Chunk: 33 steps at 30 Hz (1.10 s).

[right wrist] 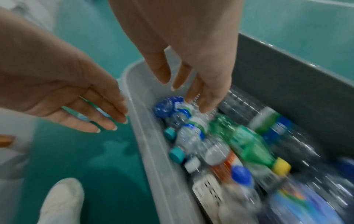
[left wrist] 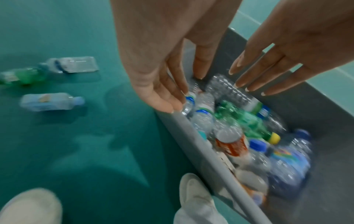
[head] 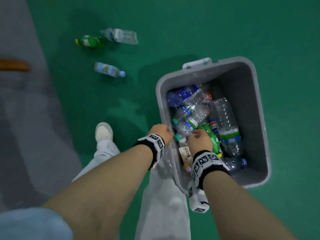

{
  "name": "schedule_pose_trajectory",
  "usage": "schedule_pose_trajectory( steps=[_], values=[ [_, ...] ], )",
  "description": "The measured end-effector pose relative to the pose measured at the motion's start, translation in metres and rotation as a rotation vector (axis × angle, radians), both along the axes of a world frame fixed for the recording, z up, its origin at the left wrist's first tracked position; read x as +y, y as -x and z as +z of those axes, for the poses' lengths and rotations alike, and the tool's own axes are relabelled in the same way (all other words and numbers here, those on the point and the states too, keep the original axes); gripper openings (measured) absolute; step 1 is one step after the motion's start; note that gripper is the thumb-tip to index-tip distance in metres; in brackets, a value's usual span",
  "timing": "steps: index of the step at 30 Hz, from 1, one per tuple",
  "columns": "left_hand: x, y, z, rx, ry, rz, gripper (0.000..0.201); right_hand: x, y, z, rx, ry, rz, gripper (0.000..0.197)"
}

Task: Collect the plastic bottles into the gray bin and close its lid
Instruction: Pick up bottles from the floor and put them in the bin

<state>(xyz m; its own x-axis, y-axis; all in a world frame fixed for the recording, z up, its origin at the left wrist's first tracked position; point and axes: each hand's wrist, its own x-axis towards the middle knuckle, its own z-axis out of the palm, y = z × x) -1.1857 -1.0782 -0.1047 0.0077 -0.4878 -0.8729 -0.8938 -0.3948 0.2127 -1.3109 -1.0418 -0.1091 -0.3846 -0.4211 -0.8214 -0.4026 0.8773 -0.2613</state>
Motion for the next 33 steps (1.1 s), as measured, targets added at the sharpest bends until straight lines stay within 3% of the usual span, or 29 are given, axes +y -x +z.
schedule_pose_trajectory(
  steps=[6, 13, 18, 25, 31, 33],
  values=[
    [-0.054, -0.076, -0.006, -0.067, 0.047, 0.181, 0.03, -0.081, -0.059, 0.004, -0.07, 0.073, 0.19, 0.024],
    [-0.121, -0.18, -0.043, -0.084, 0.037, 0.321, 0.028, -0.157, -0.13, -0.027, -0.017, 0.035, 0.288, 0.024],
    [-0.171, -0.255, -0.076, -0.111, 0.004, 0.28, 0.018, -0.211, -0.187, -0.053, 0.03, 0.002, 0.357, 0.026],
    [-0.213, -0.342, -0.127, -0.162, -0.1, 0.264, 0.032, -0.263, -0.259, -0.099, -0.001, -0.057, 0.387, 0.027],
    [-0.232, -0.371, -0.172, -0.18, -0.048, 0.287, 0.039, -0.317, -0.306, -0.146, 0.032, -0.037, 0.417, 0.028],
    [-0.244, -0.377, -0.19, -0.184, -0.008, 0.183, 0.047, -0.338, -0.32, -0.165, 0.039, -0.016, 0.434, 0.028]
  ],
)
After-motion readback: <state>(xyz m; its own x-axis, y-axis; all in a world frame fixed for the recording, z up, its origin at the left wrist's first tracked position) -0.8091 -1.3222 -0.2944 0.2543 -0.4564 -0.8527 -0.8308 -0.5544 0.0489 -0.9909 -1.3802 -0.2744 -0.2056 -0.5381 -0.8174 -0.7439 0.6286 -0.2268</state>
